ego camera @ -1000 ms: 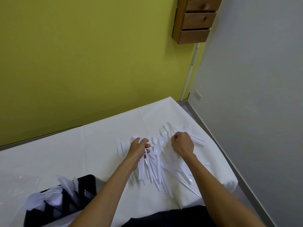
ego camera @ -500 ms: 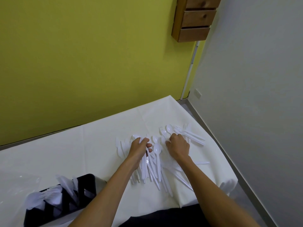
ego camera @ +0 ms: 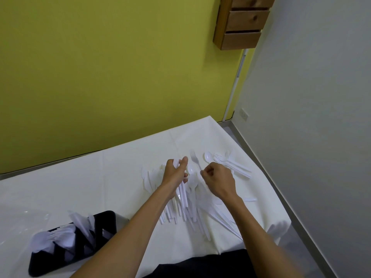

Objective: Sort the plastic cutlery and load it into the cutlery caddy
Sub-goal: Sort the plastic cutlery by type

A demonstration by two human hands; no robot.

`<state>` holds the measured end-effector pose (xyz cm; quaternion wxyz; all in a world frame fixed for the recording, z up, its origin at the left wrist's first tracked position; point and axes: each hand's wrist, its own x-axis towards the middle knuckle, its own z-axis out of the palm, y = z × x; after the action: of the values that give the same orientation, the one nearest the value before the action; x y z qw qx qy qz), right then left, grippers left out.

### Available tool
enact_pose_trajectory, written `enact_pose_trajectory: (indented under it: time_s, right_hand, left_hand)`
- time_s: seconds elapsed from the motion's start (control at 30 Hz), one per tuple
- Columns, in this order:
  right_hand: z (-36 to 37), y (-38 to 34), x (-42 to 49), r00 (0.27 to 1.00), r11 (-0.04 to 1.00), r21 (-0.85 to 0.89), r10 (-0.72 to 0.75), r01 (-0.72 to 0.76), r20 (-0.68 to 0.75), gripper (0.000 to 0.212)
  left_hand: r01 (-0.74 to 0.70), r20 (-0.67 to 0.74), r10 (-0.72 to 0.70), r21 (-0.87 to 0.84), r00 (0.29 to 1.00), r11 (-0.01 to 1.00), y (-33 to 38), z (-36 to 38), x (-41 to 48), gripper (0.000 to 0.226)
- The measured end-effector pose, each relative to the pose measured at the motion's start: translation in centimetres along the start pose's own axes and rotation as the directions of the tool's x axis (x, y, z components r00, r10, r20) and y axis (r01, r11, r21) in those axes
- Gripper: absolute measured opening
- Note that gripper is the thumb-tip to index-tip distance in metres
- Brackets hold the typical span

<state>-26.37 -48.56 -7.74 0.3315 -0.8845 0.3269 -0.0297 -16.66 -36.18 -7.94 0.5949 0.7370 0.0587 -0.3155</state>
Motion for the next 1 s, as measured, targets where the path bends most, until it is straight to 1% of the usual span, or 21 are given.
enact_pose_trajectory:
  time_s: [0.07, 0.13, 0.17, 0.23, 0.27, 0.3, 0.33, 0.4, 0.43, 0.5, 0.57, 0.67, 0.77, 0.83, 0.9, 0.97, 1.0]
  right_hand:
    - [-0.2, -1.0, -1.0, 0.998, 0.995, -0.077, -0.068, 0.068, 0.005, 0.014]
    - [0.3, -1.6, -1.8, 0.991, 0.984, -0.125, -0.125, 0.130, 0.045, 0.014]
    - [0.6, -1.6, -2.1, 0.987, 0.981, -0.114, -0.152, 0.158, 0.059, 0.015]
    - [0.3, -0.9, -2.0, 0.983, 0.987, -0.004, -0.161, 0.162, 0.087, 0.018]
    - [-0.1, -0.2, -1.7, 0.986, 0.988, 0.069, -0.146, 0.141, 0.078, 0.019]
    - [-0.5, 0.8, -1.0, 0.992, 0.986, 0.124, -0.119, 0.115, 0.029, 0.017]
    - [-1.0, 2.1, -0.1, 0.997, 0.987, 0.143, -0.068, 0.074, -0.047, 0.015]
    - [-2.0, 4.6, 1.6, 0.983, 0.995, 0.092, 0.060, -0.044, -0.175, 0.017]
    - [-2.3, 5.7, 2.2, 0.974, 0.993, 0.042, 0.115, -0.109, -0.197, 0.022]
    - [-2.6, 7.1, 2.9, 0.967, 0.979, -0.075, 0.171, -0.188, -0.188, 0.027]
    - [-2.5, 7.4, 3.0, 0.973, 0.963, -0.189, 0.166, -0.194, -0.158, 0.026]
    - [-2.4, 6.6, 2.7, 0.976, 0.946, -0.259, 0.166, -0.197, -0.138, 0.016]
    - [-2.4, 5.4, 2.1, 0.977, 0.938, -0.276, 0.194, -0.211, -0.088, 0.015]
    - [-2.2, 4.3, 1.2, 0.974, 0.957, -0.178, 0.221, -0.227, -0.054, 0.017]
    - [-1.9, 3.0, 0.2, 0.973, 0.972, 0.046, 0.229, -0.229, 0.013, 0.018]
    - [-1.6, 1.4, -0.7, 0.964, 0.922, 0.293, 0.210, -0.251, 0.164, 0.014]
    - [-1.7, 0.6, -1.2, 0.951, 0.889, 0.370, 0.183, -0.268, 0.248, 0.013]
  left_hand:
    - [-0.043, 0.029, 0.041, 0.056, 0.999, 0.997, 0.4, 0.4, 0.0, 0.053]
    - [-0.069, 0.028, 0.065, 0.169, 0.997, 0.983, 0.3, 0.8, 0.4, 0.057]
    - [-0.075, 0.024, 0.071, 0.206, 0.997, 0.976, 0.2, 1.0, 0.6, 0.056]
    - [-0.078, 0.022, 0.075, 0.203, 0.997, 0.976, 0.0, 1.1, 0.8, 0.045]
    - [-0.079, 0.023, 0.076, 0.190, 0.997, 0.979, 0.0, 0.9, 0.7, 0.040]
    - [-0.077, 0.021, 0.075, 0.181, 0.997, 0.981, 0.0, 0.7, 0.7, 0.034]
    - [-0.072, 0.017, 0.070, 0.174, 0.997, 0.982, -0.1, 0.5, 0.7, 0.030]
    - [-0.056, 0.017, 0.054, 0.156, 0.998, 0.986, -0.3, 0.3, 0.7, 0.024]
    - [-0.047, 0.026, 0.044, 0.142, 0.999, 0.989, -0.4, 0.3, 0.7, 0.023]
    - [-0.029, 0.047, 0.025, 0.097, 0.999, 0.995, -0.5, 0.7, 0.6, 0.020]
    - [-0.008, 0.066, 0.005, 0.045, 0.998, 0.999, -0.3, 1.1, 0.4, 0.017]
    - [0.022, 0.083, -0.021, -0.016, 0.996, 1.000, 0.1, 1.6, 0.3, 0.015]
    - [0.058, 0.099, -0.054, -0.043, 0.994, 0.997, 0.2, 1.7, 0.2, 0.012]
    - [0.084, 0.114, -0.079, -0.041, 0.990, 0.996, 0.0, 1.7, 0.3, 0.010]
    - [0.086, 0.122, -0.083, -0.016, 0.989, 0.996, -0.2, 1.7, 0.3, 0.015]
    - [0.072, 0.121, -0.078, 0.051, 0.990, 0.996, -0.3, 1.8, 0.4, 0.036]
    - [0.070, 0.116, -0.079, 0.073, 0.990, 0.995, -0.4, 1.9, 0.4, 0.048]
